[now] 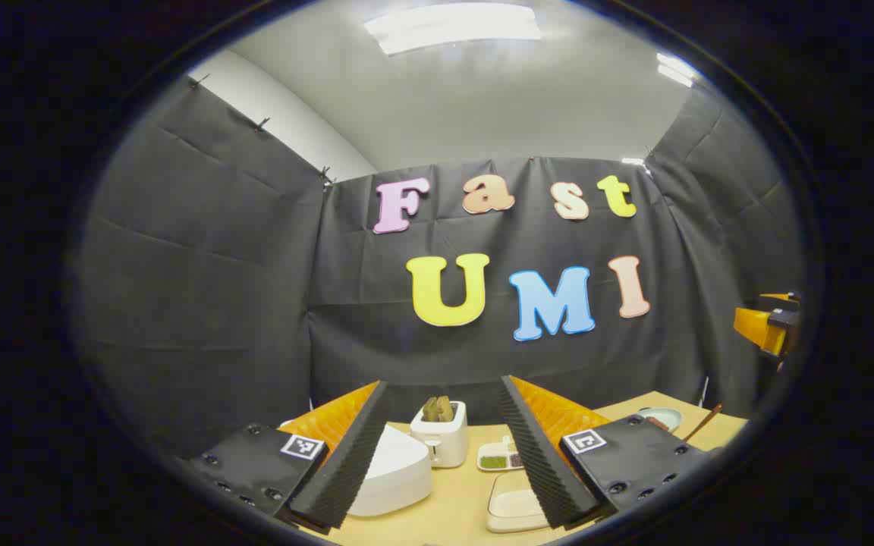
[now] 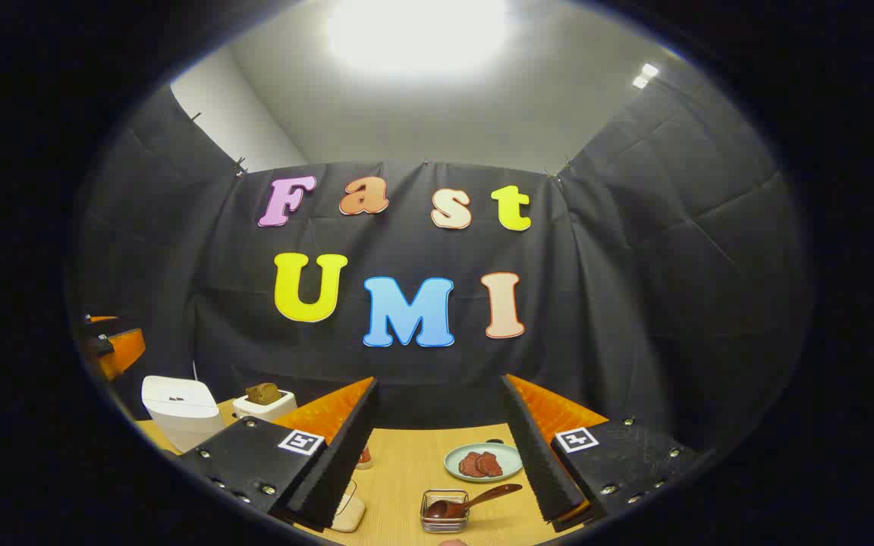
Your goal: Close the left gripper, press the button to open the rice cooker; take a wooden spoon from the chopstick holder with the right hand, scoop a spoonful of rice and pour it into the rice cooker, then put the wooden spoon back into the chopstick holder.
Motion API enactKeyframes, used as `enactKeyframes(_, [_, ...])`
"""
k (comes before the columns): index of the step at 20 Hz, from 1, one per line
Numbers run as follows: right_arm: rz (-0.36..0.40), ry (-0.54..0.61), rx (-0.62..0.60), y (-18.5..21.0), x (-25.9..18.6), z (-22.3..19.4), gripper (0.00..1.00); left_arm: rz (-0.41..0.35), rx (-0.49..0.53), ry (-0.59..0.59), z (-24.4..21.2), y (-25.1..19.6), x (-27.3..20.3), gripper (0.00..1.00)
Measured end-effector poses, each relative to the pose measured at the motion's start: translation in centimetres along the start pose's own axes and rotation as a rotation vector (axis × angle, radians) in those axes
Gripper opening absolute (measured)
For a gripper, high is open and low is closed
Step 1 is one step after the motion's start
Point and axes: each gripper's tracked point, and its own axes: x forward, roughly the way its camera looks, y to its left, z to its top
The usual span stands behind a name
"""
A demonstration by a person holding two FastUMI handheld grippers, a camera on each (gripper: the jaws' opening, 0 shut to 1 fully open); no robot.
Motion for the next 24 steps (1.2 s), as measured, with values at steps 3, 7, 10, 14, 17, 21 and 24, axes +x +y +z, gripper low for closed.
enactKeyframes(3, [0.002, -0.028, -0.023, -0.3, -0.2, 0.6, 0.95, 0.005, -0.006, 0.011, -0.4, -0.1, -0.1, 0.98])
enactKeyframes(7, [0.003, -0.021, -0.044, -0.6, 0.1, 0.4, 0.95, 0.018, -0.009, 0.009, -0.3, 0.0, -0.1, 0.98])
enactKeyframes(10, [0.000, -0.023, -0.040, -0.9, 0.2, 0.5, 0.95, 0.034, -0.012, 0.005, -0.2, 0.3, -0.1, 0.92])
enactKeyframes(14, [0.001, -0.016, -0.049, -1.1, -0.1, 0.3, 0.95, 0.042, -0.007, 0.008, -0.2, 0.6, -0.1, 0.98])
enactKeyframes(17, [0.001, -0.014, -0.044, -1.0, -0.1, 0.0, 0.95, 0.043, 0.001, 0.012, -0.3, 0.8, -0.2, 0.99])
enactKeyframes(21, [0.007, -0.008, -0.047, -0.8, -0.2, -0.2, 0.95, 0.040, -0.003, 0.017, -0.5, 0.9, -0.1, 0.92])
enactKeyframes(24, [0.008, -0.006, -0.050, -0.8, -0.2, -0.3, 0.95, 0.032, -0.006, 0.017, -0.4, 0.9, -0.2, 0.96])
